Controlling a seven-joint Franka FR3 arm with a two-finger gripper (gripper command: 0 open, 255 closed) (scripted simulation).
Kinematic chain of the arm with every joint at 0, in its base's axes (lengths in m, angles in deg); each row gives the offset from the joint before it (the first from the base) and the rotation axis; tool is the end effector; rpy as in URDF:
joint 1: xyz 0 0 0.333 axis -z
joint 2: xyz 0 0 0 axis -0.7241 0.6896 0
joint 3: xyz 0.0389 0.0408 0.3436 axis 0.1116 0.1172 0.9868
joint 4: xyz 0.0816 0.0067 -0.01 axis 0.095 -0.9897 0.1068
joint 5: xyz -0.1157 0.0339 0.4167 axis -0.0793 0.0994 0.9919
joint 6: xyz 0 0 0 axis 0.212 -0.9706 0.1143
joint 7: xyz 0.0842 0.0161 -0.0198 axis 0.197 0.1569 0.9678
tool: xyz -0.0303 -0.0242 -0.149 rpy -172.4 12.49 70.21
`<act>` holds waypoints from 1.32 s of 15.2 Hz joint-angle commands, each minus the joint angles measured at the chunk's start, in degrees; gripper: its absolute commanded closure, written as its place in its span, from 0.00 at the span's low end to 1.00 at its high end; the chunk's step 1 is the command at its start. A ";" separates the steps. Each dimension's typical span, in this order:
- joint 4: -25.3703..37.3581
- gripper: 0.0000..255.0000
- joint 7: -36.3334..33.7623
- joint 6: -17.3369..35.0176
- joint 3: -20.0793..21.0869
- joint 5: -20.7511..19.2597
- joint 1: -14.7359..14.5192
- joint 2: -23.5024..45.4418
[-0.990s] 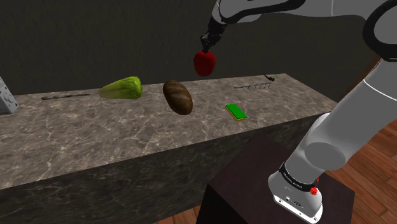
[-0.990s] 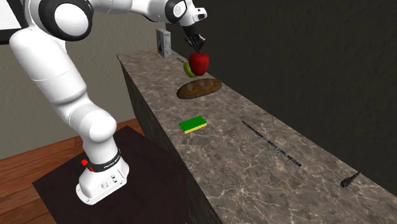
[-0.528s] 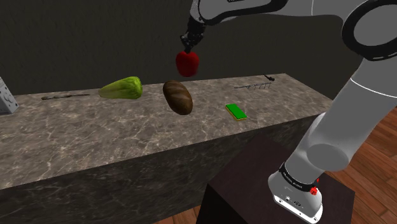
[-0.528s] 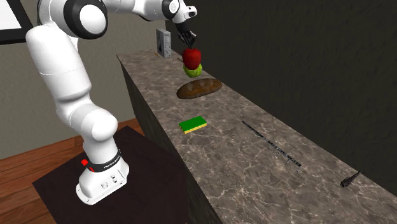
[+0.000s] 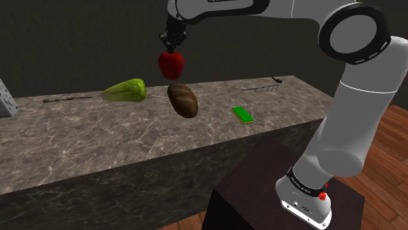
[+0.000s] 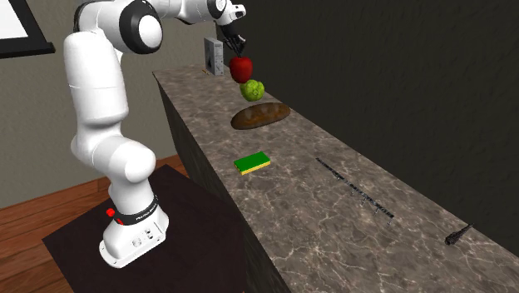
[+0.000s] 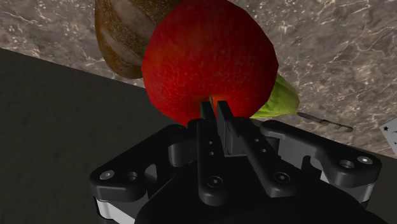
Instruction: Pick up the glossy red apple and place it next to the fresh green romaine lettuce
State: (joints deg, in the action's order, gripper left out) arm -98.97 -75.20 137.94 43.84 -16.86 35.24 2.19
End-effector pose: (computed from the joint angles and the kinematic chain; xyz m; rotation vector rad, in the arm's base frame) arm 0.7072 0.1545 0.5610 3.0285 -0.0060 0.6367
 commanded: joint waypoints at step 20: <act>22.31 1.00 -9.68 -3.34 1.28 -5.03 -7.94 20.69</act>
State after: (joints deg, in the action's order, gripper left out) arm -75.43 -84.51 133.64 45.14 -21.76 27.37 23.15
